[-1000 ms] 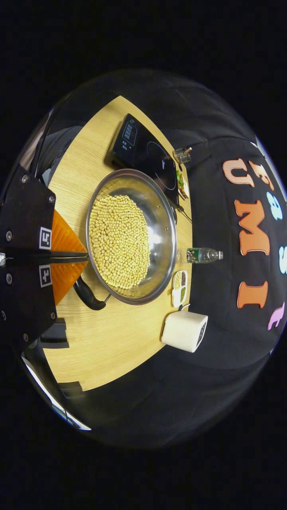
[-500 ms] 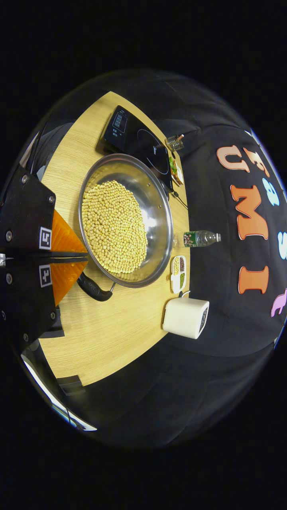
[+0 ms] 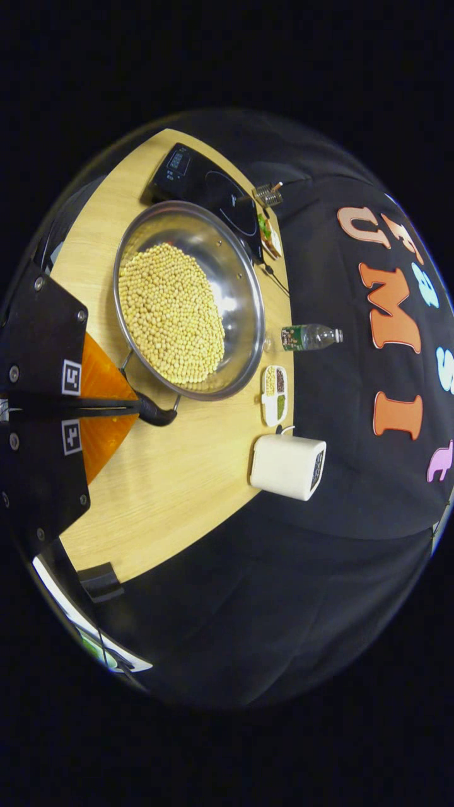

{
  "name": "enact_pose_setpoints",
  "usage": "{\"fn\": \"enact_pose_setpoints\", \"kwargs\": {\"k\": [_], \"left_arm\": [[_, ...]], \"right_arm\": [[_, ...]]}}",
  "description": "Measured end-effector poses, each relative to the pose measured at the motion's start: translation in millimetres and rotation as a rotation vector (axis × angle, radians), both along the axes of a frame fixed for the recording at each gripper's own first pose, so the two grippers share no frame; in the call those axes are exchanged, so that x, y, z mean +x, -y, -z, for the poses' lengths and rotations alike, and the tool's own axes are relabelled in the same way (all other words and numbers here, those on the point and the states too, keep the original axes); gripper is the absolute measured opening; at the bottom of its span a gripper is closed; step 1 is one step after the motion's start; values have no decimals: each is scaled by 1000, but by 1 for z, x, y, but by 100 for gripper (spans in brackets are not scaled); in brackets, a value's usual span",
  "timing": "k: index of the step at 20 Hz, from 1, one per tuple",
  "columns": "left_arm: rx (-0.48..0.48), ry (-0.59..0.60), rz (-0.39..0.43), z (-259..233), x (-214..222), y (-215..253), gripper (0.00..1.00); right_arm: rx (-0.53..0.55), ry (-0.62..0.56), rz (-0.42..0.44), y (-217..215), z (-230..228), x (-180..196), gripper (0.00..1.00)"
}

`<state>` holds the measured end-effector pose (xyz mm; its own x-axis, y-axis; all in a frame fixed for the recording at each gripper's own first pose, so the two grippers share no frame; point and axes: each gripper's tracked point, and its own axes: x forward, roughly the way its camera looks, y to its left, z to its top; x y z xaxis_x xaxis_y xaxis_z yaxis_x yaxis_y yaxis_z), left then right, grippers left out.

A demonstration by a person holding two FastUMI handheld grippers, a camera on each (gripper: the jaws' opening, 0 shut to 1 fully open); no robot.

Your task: First push the handle of the pot to place it horizontally, then grasp the pot with both hands and set it on the induction cooktop.

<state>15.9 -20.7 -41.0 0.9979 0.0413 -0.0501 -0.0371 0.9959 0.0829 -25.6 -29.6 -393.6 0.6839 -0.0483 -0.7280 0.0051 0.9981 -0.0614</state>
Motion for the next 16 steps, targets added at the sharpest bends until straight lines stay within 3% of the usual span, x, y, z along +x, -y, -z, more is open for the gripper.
{"fn": "enact_pose_setpoints", "kwargs": {"k": [3,10,16], "left_arm": [[8,-3,-1,1,1,2,99],[-4,3,7,1,1,6,99],[11,3,-1,0,0,2,99]], "right_arm": [[45,8,15,-6,-3,-3,0],[62,13,-93,-47,-9,-14,0],[84,-4,-82,-49,3,-7,0]]}}
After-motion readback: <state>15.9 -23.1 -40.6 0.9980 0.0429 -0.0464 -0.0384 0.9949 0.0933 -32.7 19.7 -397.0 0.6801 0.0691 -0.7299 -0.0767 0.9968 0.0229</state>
